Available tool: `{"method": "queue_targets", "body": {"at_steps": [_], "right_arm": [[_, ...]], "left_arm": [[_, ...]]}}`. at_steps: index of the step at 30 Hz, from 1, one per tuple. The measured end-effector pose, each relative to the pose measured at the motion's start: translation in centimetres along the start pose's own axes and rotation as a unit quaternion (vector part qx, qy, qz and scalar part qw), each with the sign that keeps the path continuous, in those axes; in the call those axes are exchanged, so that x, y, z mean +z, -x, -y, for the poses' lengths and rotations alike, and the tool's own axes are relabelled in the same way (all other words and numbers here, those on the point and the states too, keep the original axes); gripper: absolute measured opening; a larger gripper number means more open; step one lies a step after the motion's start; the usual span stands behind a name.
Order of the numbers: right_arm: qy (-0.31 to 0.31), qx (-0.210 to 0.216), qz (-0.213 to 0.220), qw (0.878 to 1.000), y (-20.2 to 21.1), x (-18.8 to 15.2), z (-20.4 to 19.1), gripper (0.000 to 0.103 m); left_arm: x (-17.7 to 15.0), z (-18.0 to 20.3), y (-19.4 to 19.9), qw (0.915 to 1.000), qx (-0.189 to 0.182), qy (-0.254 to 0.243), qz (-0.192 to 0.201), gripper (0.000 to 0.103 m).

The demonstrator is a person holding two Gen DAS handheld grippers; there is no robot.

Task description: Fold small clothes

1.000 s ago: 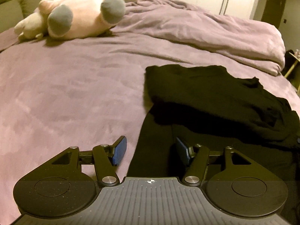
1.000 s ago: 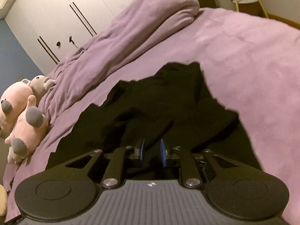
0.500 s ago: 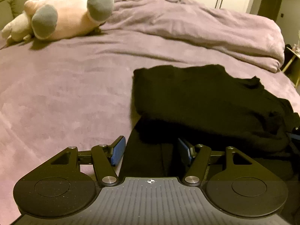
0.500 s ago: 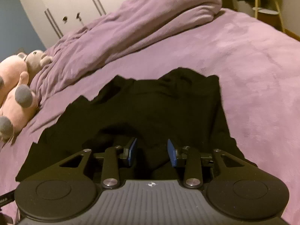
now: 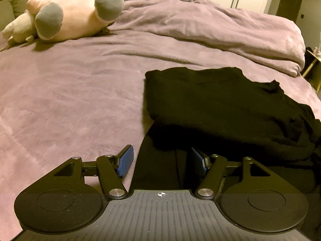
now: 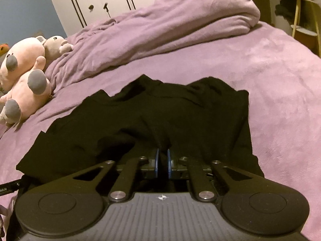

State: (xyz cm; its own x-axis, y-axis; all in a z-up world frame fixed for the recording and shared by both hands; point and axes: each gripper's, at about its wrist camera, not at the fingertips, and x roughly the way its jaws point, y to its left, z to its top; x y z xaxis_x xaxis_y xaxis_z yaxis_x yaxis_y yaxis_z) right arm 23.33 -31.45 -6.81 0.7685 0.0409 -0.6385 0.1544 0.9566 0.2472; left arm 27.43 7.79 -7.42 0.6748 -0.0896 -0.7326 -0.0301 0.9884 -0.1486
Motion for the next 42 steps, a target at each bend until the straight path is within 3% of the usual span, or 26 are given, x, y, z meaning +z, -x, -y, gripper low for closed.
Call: {"method": "queue_targets", "body": {"at_steps": [4,8,11,13,17,23,28,34,42], "right_arm": [[0.044,-0.023,0.016,0.999,0.9,1.5,-1.9,0.006],[0.053,-0.030,0.122,0.991,5.9,3.8,-3.3,0.006],[0.049,-0.085,0.159,0.982,8.0,3.2,-2.8,0.006],[0.062,-0.133,0.126,0.981,7.2,2.0,-1.7,0.011],[0.008,-0.124,0.068,0.990,6.5,-0.2,1.9,0.013],[-0.083,-0.100,0.052,0.990,6.8,-1.5,5.7,0.021],[-0.083,-0.088,0.040,0.992,6.2,-1.9,5.2,0.031],[-0.074,-0.086,0.043,0.993,5.9,-1.7,4.8,0.031],[-0.071,-0.080,0.048,0.993,5.9,-1.3,4.4,0.025]], "left_arm": [[0.3,0.1,0.0,1.0000,0.006,0.006,-0.002,0.068],[0.3,-0.1,-0.2,0.9999,0.008,0.013,-0.002,0.069],[0.1,-0.4,-0.3,0.9999,0.008,0.015,-0.001,0.072],[0.2,-0.5,-0.1,0.9999,0.007,0.014,0.000,0.072],[0.6,-0.9,0.5,0.9997,0.010,0.023,0.004,0.071],[1.7,-0.6,0.8,0.9996,0.007,0.024,0.015,0.071],[1.8,0.6,-0.7,0.9999,0.014,-0.006,-0.005,0.070],[2.7,1.5,-2.2,0.9993,0.023,-0.028,-0.003,0.070],[3.4,-1.3,-3.1,0.9966,0.058,0.057,0.012,0.072]]}}
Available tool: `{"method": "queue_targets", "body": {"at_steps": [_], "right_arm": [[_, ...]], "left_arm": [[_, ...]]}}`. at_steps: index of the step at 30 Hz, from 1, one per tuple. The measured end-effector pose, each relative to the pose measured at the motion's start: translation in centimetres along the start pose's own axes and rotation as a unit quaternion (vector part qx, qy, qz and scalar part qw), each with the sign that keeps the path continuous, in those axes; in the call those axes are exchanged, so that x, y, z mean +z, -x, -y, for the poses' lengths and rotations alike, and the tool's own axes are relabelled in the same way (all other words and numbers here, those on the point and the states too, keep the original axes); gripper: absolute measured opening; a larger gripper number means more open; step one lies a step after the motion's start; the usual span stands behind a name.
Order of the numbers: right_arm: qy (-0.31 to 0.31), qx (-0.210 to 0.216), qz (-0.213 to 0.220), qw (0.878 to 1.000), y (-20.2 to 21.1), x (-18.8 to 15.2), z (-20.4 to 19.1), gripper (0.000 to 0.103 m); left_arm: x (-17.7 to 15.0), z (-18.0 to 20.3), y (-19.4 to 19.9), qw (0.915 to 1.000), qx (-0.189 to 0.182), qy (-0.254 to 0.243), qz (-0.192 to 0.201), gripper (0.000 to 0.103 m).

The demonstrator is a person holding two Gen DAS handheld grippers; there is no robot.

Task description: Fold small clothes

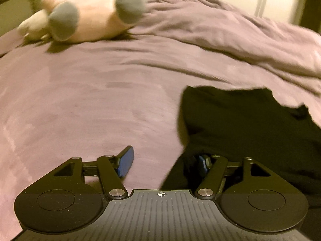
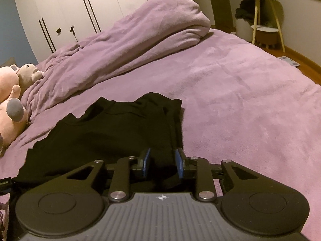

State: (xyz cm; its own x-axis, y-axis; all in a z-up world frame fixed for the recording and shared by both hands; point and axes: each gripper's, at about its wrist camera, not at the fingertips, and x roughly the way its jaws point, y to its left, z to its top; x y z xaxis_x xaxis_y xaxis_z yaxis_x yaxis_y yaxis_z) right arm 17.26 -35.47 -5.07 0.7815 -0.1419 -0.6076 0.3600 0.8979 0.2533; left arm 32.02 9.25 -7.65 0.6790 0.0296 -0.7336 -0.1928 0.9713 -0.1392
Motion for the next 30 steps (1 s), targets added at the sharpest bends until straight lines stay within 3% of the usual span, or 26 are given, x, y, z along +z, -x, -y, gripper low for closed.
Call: {"method": "queue_targets", "body": {"at_steps": [7,13,26,28,30], "right_arm": [[-0.022,0.020,-0.005,1.000,0.2,0.2,0.9,0.025],[-0.078,0.056,-0.021,0.995,0.2,0.0,3.1,0.026],[-0.062,0.087,-0.042,0.993,-1.8,-0.1,1.7,0.026],[-0.040,0.077,-0.046,0.995,-2.3,-0.3,1.0,0.024],[-0.010,0.065,-0.041,0.997,-2.2,-0.2,0.2,0.004]], "left_arm": [[0.4,-2.1,0.4,0.9994,-0.016,0.029,-0.005,0.073],[1.0,-4.1,-0.1,0.9911,-0.049,0.119,-0.032,0.073],[1.0,-3.7,-0.1,0.9946,-0.040,0.086,-0.040,0.074],[1.1,-3.8,-0.1,0.9944,-0.043,0.087,-0.042,0.074],[1.2,-3.9,-0.1,0.9940,-0.046,0.090,-0.042,0.074]]}}
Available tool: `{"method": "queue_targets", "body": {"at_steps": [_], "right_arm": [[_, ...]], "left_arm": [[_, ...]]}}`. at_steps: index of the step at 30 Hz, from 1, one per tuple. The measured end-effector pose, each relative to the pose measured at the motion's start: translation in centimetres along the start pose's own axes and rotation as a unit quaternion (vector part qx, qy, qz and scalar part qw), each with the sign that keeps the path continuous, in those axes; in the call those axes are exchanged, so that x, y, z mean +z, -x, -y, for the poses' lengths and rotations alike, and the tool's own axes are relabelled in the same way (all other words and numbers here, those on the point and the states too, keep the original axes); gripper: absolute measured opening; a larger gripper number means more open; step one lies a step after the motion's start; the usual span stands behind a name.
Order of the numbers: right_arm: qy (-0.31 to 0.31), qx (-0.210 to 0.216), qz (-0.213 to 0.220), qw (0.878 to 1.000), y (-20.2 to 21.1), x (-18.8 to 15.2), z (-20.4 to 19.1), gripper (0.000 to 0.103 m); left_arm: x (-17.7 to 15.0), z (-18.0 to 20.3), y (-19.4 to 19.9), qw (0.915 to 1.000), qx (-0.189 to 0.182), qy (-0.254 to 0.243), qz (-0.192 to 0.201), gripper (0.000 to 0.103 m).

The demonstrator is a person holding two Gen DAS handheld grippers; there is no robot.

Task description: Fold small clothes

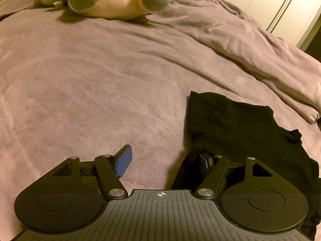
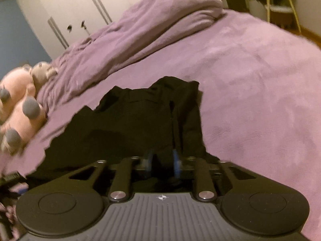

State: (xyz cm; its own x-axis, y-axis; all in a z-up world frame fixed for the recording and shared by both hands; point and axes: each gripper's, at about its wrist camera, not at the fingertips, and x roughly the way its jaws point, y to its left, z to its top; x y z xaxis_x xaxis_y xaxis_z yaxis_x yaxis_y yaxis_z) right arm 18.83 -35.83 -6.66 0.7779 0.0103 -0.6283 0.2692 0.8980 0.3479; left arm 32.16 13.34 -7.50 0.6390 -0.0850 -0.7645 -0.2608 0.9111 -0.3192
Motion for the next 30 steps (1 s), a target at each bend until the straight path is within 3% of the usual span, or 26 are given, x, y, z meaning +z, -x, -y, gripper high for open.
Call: {"method": "queue_targets", "body": {"at_steps": [3,6,10,15,21,25,30], "right_arm": [[-0.002,0.023,0.021,1.000,1.1,0.1,-0.2,0.004],[-0.060,0.067,0.032,0.995,2.2,0.3,1.3,0.003],[-0.032,-0.021,-0.002,0.999,1.3,-0.2,2.0,0.004],[0.008,-0.065,-0.003,0.998,1.8,-0.6,0.7,0.006],[0.036,-0.015,0.001,0.999,3.5,-1.4,-0.4,0.006],[0.029,-0.014,-0.071,0.997,2.3,-2.8,0.2,0.009],[0.049,-0.024,-0.095,0.994,6.1,-4.2,1.4,0.010]], "left_arm": [[0.0,-0.2,0.1,1.0000,-0.003,0.000,-0.001,0.074],[-0.1,-0.2,0.2,1.0000,-0.003,-0.007,-0.002,0.074],[-0.3,0.1,0.4,0.9995,0.003,-0.032,-0.003,0.074],[-1.1,0.2,1.5,0.9985,0.013,-0.053,-0.007,0.074],[-4.3,1.1,4.1,0.9904,0.023,-0.136,-0.004,0.074],[-6.7,0.7,4.8,0.9840,0.032,-0.175,-0.017,0.076],[-8.3,-1.2,7.6,0.9815,0.032,-0.188,-0.021,0.076]]}}
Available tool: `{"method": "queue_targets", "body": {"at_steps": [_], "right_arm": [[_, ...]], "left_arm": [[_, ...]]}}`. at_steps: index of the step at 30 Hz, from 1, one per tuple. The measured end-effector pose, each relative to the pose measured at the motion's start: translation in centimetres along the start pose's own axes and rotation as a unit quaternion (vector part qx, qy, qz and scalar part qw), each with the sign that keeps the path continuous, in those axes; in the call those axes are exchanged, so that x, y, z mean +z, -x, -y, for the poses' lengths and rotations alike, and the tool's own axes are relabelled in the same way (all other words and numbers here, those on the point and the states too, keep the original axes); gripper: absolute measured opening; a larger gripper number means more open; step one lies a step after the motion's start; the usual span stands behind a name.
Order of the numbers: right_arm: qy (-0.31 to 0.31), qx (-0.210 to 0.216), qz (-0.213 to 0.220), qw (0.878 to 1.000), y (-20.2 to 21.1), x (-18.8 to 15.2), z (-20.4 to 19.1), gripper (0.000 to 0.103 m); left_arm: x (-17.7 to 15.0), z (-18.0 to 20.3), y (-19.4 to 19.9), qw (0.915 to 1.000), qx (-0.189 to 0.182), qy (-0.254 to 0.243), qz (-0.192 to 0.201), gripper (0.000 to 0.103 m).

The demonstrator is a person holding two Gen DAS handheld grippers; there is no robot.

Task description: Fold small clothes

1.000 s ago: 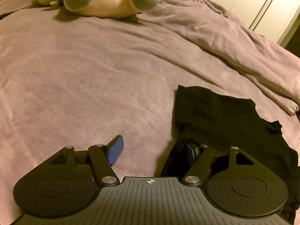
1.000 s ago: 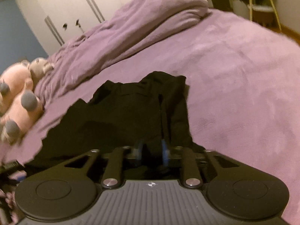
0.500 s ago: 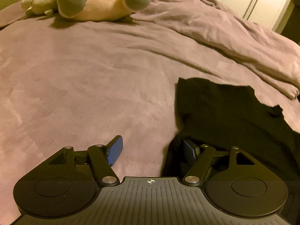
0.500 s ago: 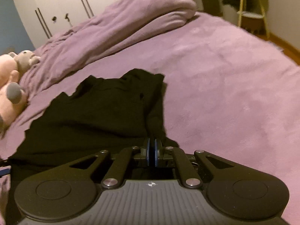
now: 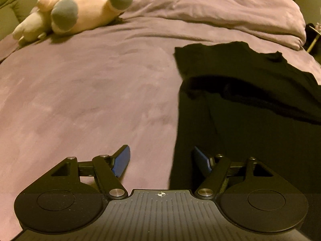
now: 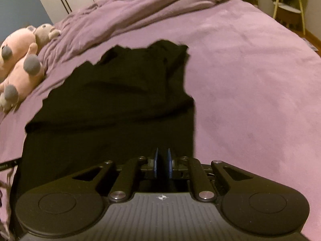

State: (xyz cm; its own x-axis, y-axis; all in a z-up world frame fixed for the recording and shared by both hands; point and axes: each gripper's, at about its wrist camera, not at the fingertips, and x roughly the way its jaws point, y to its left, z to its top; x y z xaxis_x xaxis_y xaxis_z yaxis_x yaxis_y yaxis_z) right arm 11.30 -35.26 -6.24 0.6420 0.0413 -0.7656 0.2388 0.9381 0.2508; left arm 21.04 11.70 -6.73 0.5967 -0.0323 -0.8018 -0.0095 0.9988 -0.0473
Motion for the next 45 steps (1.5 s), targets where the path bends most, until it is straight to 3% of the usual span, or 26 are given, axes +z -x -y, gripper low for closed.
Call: {"method": "queue_targets", "body": {"at_steps": [4,5,6,9,13,22,25,27,33,35,38,42,45], "right_arm": [[-0.003,0.007,-0.019,1.000,3.8,-4.5,1.1,0.016],[0.001,0.005,-0.025,1.000,4.8,-5.7,1.1,0.025],[0.005,0.004,-0.036,0.999,5.6,-7.0,1.1,0.027],[0.006,0.006,-0.047,0.999,8.1,-10.1,1.2,0.030],[0.004,0.017,-0.066,0.998,10.1,-12.5,0.3,0.031],[-0.002,0.068,-0.052,0.996,9.3,-12.6,-3.5,0.039],[0.003,0.062,-0.056,0.996,8.0,-12.6,-5.0,0.040],[-0.004,0.057,-0.056,0.997,7.5,-12.7,-5.7,0.040],[0.065,0.002,-0.048,0.997,7.3,-13.6,-8.5,0.040],[0.088,-0.031,-0.049,0.994,6.8,-13.9,-9.2,0.040],[0.080,-0.025,-0.046,0.995,6.8,-13.7,-9.3,0.047],[-0.008,0.027,-0.050,0.998,6.8,-12.6,-7.6,0.053],[-0.055,0.027,-0.061,0.996,6.1,-12.1,-6.6,0.052]], "left_arm": [[-2.6,-1.9,2.3,0.9998,-0.008,0.010,-0.018,0.076],[-3.3,-2.2,2.9,0.9997,-0.012,0.009,-0.019,0.077],[-4.0,-2.3,3.6,0.9997,-0.012,0.004,-0.021,0.077],[-5.9,-3.1,5.0,0.9990,-0.025,0.016,-0.034,0.078],[-7.9,-4.0,5.9,0.9936,-0.073,0.051,-0.070,0.078],[-10.2,-3.8,7.0,0.9891,-0.108,0.041,-0.092,0.068],[-10.1,-3.9,6.9,0.9891,-0.105,0.042,-0.094,0.052],[-9.9,-3.9,6.8,0.9885,-0.109,0.046,-0.094,0.031],[-9.6,-3.9,6.6,0.9865,-0.120,0.052,-0.098,0.012],[-9.6,-3.9,6.6,0.9860,-0.123,0.056,-0.098,0.012],[-9.9,-3.8,6.7,0.9866,-0.125,0.048,-0.093,0.013],[-10.0,-3.8,6.7,0.9867,-0.127,0.043,-0.091,0.015],[-9.8,-3.5,6.7,0.9875,-0.123,0.035,-0.092,0.015]]}}
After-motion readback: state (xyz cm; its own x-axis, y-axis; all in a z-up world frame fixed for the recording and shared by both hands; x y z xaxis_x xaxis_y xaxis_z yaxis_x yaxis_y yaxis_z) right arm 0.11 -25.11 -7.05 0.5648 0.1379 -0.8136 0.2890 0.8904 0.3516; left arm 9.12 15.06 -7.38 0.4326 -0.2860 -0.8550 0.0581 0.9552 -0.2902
